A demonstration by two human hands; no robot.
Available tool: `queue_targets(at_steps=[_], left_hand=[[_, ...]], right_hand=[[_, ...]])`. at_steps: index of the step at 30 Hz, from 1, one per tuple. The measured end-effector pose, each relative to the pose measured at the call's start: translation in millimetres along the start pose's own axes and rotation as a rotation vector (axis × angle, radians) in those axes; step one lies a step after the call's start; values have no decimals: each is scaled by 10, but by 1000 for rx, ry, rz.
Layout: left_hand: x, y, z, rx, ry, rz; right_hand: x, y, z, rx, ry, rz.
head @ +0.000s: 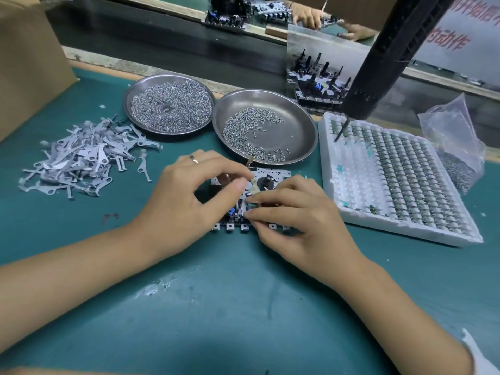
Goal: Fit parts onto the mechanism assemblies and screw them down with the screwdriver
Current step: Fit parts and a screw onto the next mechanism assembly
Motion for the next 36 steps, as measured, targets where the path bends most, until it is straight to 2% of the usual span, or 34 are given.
queue_targets(at_steps=[4,6,8,22,25,30,32,36], left_hand=[[-54,-14,24,181,-199,133],[-67,-35,35,231,-249,145],[-71,-54,42,231,-256,136],[-26,-92,48,146,-211,126],[-18,-98,35,116,-217,122],[-24,-114,-62,65,-218,117],[-23,-124,-63,56,-218,120],[-26,-130,-58,35,-207,115]], right_hand=[[-8,4,-16,93,-53,75],[-13,2,-28,172,-61,192],[-3,-3,-39,248,-64,274],[12,-30,-66,370,-103,369],[19,-49,-97,366,27,363],[289,-99,-384,454,553,478],[509,-85,-549,486,598,527],[968,-125,-761,511,556,503]])
Point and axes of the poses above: each hand's wrist, its own x-axis towards the middle knuckle, its own z-axis out of the palm, y = z × x, the point moved 1 cm from there along x, towards the middle knuckle, and after that the axes turned 10 degrees about z, right-handed, at the moved point
